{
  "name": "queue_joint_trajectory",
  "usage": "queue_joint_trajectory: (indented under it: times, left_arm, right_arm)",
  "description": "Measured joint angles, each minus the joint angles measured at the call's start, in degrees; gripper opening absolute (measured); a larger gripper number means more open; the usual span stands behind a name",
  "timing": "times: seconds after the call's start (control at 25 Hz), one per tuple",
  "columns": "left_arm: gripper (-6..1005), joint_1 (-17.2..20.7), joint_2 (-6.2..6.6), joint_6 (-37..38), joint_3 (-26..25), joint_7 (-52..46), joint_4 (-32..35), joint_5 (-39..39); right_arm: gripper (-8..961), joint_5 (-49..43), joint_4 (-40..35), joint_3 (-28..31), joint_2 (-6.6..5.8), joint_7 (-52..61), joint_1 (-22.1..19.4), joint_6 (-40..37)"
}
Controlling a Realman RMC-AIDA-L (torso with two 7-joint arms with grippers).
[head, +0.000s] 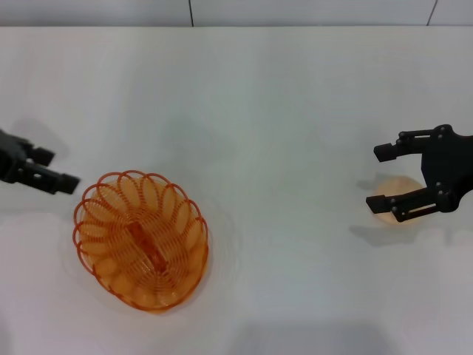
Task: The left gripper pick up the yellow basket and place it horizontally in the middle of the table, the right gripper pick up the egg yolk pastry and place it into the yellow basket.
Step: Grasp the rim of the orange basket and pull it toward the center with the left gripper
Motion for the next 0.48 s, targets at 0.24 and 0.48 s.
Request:
queue_joint_trajectory:
  times: [0.24,0.48]
  left_arm:
    - [879,-2.8,0.26,-0.8,0.4,-0.3,-0.2,6.2]
    - [878,-5.8,-0.91,-1.6,1.5,-0.5,-1.5,11.1]
  right_arm:
    - [857,0.1,-0.2,-0.7,0.05,0.2,0.3,0.3]
    - [857,0.3,-0.1,-1.3,0.07,0.3,0.7,0.3]
